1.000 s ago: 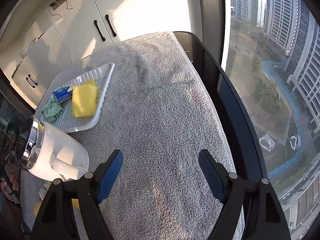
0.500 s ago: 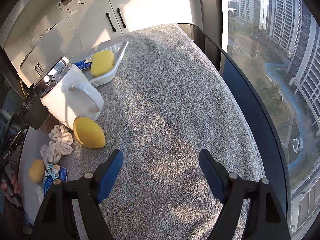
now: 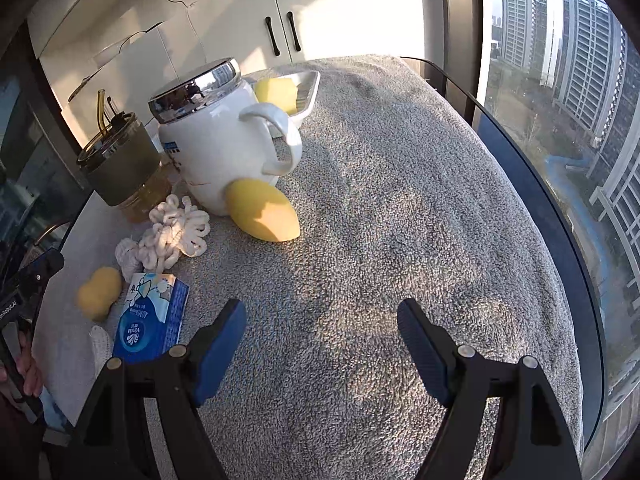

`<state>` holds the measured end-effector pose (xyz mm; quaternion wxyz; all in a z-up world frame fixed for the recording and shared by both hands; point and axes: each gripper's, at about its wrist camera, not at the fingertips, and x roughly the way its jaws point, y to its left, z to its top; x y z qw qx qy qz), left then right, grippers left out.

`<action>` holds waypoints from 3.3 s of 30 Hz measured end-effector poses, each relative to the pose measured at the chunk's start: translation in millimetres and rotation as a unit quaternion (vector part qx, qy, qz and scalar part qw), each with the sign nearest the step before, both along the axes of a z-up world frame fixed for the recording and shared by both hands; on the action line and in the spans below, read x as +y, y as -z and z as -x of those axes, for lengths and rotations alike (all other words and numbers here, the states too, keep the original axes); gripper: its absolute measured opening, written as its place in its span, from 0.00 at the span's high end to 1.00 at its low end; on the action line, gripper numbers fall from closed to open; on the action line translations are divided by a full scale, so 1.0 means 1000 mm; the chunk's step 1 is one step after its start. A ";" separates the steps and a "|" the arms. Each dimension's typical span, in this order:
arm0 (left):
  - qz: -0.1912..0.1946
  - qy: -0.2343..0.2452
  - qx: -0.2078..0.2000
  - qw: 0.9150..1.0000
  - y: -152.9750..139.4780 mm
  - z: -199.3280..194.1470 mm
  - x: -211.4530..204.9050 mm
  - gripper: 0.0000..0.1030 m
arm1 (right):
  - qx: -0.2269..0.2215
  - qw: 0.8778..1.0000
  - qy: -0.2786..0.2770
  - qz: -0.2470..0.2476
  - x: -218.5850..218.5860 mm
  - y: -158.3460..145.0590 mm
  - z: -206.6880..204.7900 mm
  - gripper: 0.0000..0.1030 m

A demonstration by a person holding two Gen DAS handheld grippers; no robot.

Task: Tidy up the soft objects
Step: 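Grasp the beige gourd-shaped sponge with the left tool while the right grasps the yellow egg sponge, then carry the beige sponge and yellow egg sponge over the white tray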

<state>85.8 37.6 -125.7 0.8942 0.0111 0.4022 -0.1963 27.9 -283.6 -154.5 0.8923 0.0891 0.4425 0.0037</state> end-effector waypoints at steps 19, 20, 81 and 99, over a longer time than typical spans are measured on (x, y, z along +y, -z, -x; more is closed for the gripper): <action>-0.030 0.064 0.025 0.997 0.017 0.007 -0.061 0.36 | -0.012 0.998 -0.043 0.054 0.039 0.002 -0.046 0.22; -0.031 0.060 0.023 0.997 0.019 0.007 -0.062 0.36 | -0.011 0.998 -0.040 0.056 0.038 0.003 -0.049 0.22; 0.003 -0.114 -0.010 0.993 -0.004 -0.046 0.050 0.67 | -0.006 0.997 0.034 0.065 -0.019 -0.028 -0.034 0.55; -0.035 -0.151 -0.015 0.988 -0.005 -0.140 0.076 0.67 | 0.029 0.994 0.079 0.072 -0.076 -0.015 -0.105 0.55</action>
